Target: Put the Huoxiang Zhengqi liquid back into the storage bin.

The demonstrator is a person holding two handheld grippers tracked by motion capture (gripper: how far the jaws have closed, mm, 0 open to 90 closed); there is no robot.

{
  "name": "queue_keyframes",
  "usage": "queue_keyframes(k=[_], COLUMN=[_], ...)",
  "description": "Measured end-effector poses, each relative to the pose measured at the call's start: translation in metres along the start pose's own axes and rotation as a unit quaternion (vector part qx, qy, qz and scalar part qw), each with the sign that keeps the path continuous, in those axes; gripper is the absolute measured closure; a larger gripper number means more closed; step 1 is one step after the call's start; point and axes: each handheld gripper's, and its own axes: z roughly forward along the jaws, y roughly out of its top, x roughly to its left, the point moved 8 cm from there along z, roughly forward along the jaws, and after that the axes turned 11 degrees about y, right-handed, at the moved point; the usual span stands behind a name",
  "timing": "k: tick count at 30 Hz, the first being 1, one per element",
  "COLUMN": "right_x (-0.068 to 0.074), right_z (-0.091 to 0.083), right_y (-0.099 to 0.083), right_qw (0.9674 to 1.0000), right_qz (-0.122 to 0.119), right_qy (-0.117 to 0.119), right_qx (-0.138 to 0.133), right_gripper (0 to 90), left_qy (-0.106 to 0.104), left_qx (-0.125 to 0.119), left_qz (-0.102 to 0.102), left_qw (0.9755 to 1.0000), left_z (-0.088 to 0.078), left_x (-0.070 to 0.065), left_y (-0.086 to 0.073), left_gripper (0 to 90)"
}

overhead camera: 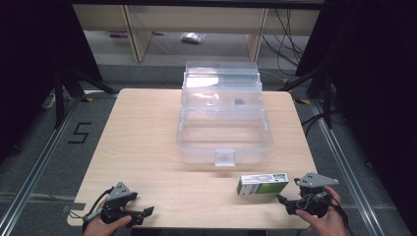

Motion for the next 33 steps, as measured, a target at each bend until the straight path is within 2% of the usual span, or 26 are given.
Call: queue_keyframes(k=[2,3,4,5,6,9,10,12,14,15,16,18,19,20,21,22,23,25,26,27,28,29,31,32,33], right_x=[0.005,0.002,0.004,0.002,0.003,0.004,0.004,0.005,0.005,0.006,0.006,0.008,0.009,0.01,0.009,0.009,0.011,0.01,0.01,0.01,0.01,0.011,0.011,0.011,0.013], right_z=[-0.001,-0.002,-0.003,-0.004,-0.005,-0.006,-0.007,-0.007,-0.007,-0.008,-0.008,-0.008,-0.008,-0.008,-0.007,-0.006,-0.005,-0.003,-0.003,0.0,0.0,0.002,0.005,0.005,0.009], right_y=[0.0,0.002,0.003,0.006,0.007,0.012,0.017,0.021,0.023,0.027,0.029,0.03,0.032,0.033,0.038,0.04,0.041,0.045,0.045,0.049,0.049,0.054,0.058,0.058,0.062], right_qw=[0.9996,0.9999,0.9999,0.9999,0.9998,0.9996,0.9991,0.9983,0.9982,0.9973,0.9969,0.9966,0.9956,0.996,0.9938,0.993,0.9933,0.9912,0.9912,0.9884,0.9884,0.9855,0.9829,0.9829,0.9798], right_qz=[0.025,0.007,0.014,-0.003,-0.001,-0.006,-0.023,-0.037,-0.037,-0.053,-0.06,-0.06,-0.067,-0.063,-0.085,-0.093,-0.087,-0.099,-0.099,-0.114,-0.114,-0.122,-0.128,-0.128,-0.142], right_qy=[0.006,0.005,0.003,0.006,0.01,0.012,0.017,0.024,0.024,0.023,0.024,0.025,0.03,0.028,0.03,0.031,0.03,0.032,0.032,0.035,0.035,0.037,0.043,0.043,0.043], right_qx=[0.008,0.01,0.009,0.015,0.019,0.025,0.031,0.038,0.04,0.044,0.046,0.051,0.058,0.057,0.065,0.065,0.07,0.082,0.082,0.094,0.094,0.112,0.125,0.125,0.134], right_gripper=[16.6,16.5,16.4,16.5,16.6,16.3,16.6,16.9,16.8,16.9,16.9,16.7,17.0,16.8,16.7,17.0,17.5,17.6,17.6,17.5,17.5,17.5,17.6,17.6,18.3], left_qy=[0.0,0.0,0.0,-0.002,0.004,-0.002,-0.003,-0.002,-0.002,-0.002,-0.002,-0.001,-0.001,-0.001,-0.002,-0.002,-0.002,-0.002,-0.002,-0.002,-0.002,0.002,0.0,0.0,-0.002], left_qx=[-0.001,0.0,-0.001,-0.004,-0.002,-0.005,-0.005,-0.005,-0.004,-0.005,-0.005,-0.005,-0.005,-0.005,-0.006,-0.006,-0.005,-0.004,-0.004,-0.005,-0.005,-0.001,-0.002,-0.002,-0.004], left_qz=[-0.008,0.0,-0.003,-0.01,-0.008,-0.014,-0.008,-0.012,-0.013,-0.012,-0.012,-0.013,-0.012,-0.009,-0.007,-0.009,-0.009,-0.007,-0.007,-0.011,-0.011,-0.006,-0.008,-0.008,-0.011], left_qw=[1.0,1.0,1.0,0.9999,1.0,0.9999,1.0,0.9999,0.9999,0.9999,0.9999,0.9999,0.9999,0.9999,1.0,0.9999,0.9999,1.0,1.0,0.9999,0.9999,1.0,1.0,1.0,0.9999], left_z=[0.0,0.0,0.0,0.0,0.0,0.0,0.0,0.0,0.0,0.0,0.0,0.0,0.0,0.0,0.0,0.0,0.0,0.0,0.0,0.0,0.0,0.0,0.0,0.0,0.0], left_x=[-0.001,0.0,0.0,-0.002,0.0,-0.002,-0.002,-0.002,-0.001,-0.002,-0.002,-0.001,-0.001,-0.001,-0.002,-0.001,-0.001,-0.001,-0.001,-0.002,-0.002,0.0,-0.001,-0.001,-0.002], left_y=[0.0,0.0,0.0,0.001,0.0,0.001,0.001,0.001,0.001,0.001,0.001,0.001,0.001,0.001,0.001,0.001,0.001,0.001,0.001,0.001,0.001,0.0,0.0,0.0,0.001], left_gripper=[14.8,14.8,14.8,14.8,14.8,14.8,14.8,14.8,14.8,14.8,14.8,14.8,14.8,14.8,14.8,14.8,14.8,14.8,14.8,14.8,14.8,14.8,14.8,14.8,14.8])
